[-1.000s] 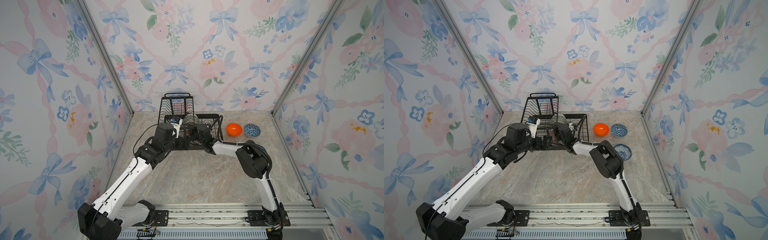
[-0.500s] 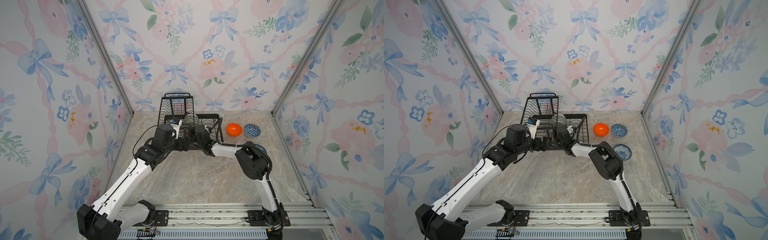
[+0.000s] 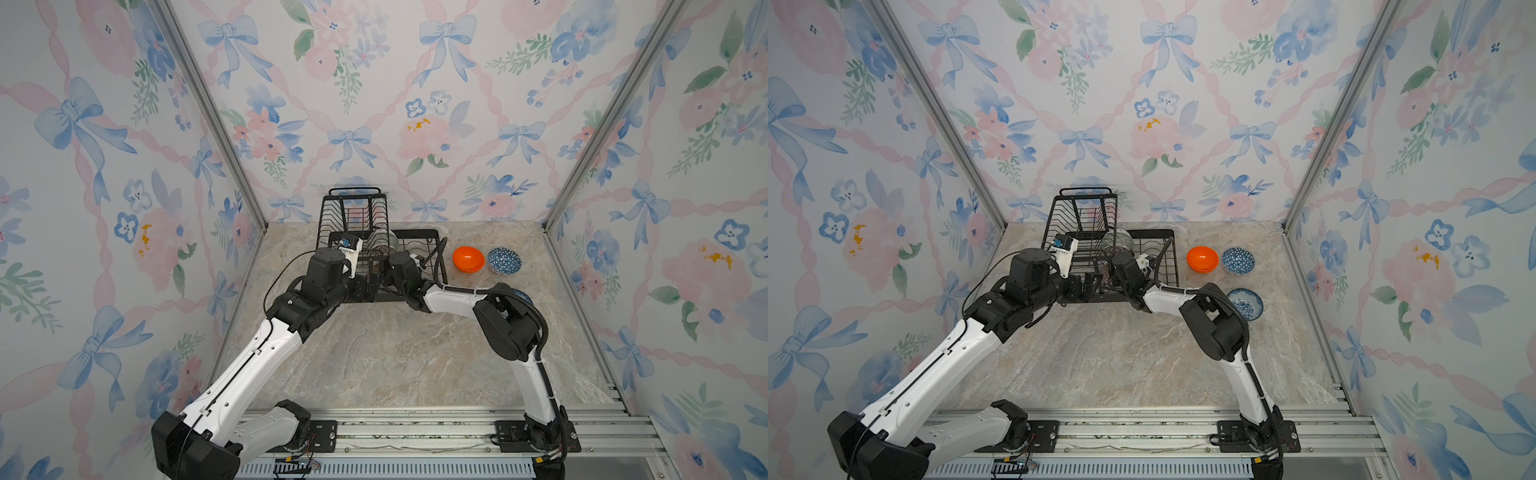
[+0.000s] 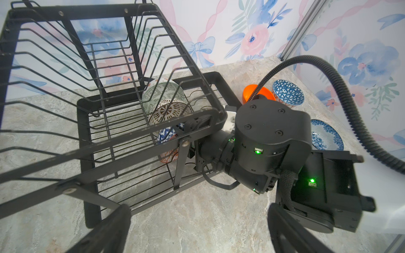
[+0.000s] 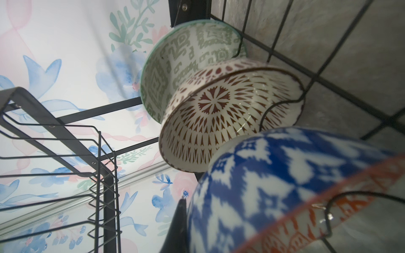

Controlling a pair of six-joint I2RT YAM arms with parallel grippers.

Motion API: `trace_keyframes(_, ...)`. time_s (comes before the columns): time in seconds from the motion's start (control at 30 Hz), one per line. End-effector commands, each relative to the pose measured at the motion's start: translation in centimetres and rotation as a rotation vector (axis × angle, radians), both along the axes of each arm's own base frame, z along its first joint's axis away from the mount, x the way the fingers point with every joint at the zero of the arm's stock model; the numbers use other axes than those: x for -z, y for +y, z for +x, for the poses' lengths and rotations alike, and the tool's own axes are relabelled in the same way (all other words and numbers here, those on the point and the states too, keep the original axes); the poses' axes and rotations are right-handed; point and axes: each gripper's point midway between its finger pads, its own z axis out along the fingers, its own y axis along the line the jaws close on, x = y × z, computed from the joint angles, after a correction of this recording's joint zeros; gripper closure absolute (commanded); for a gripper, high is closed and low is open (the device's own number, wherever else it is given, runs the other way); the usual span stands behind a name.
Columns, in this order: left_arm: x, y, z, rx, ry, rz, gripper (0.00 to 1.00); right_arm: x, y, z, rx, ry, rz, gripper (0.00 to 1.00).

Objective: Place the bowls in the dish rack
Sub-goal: 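Lower the bowl into the rack slots beside the maroon bowl with right gripper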

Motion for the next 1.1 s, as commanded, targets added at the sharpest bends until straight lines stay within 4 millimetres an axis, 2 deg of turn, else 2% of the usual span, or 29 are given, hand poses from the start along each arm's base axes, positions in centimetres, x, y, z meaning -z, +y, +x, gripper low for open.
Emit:
trace_keyframes(0.0, 0.10, 0.10, -0.35, 0.007, -0.010, 0.018, 0.02, 1.22, 0.76, -2.40, -0.049, 0.075, -0.027, 0.93)
trace_keyframes(1.07, 0.32, -0.57, 0.01, 0.015, -0.001, 0.027, 0.02, 1.01, 0.45, -2.32, -0.054, 0.096, -0.005, 0.80)
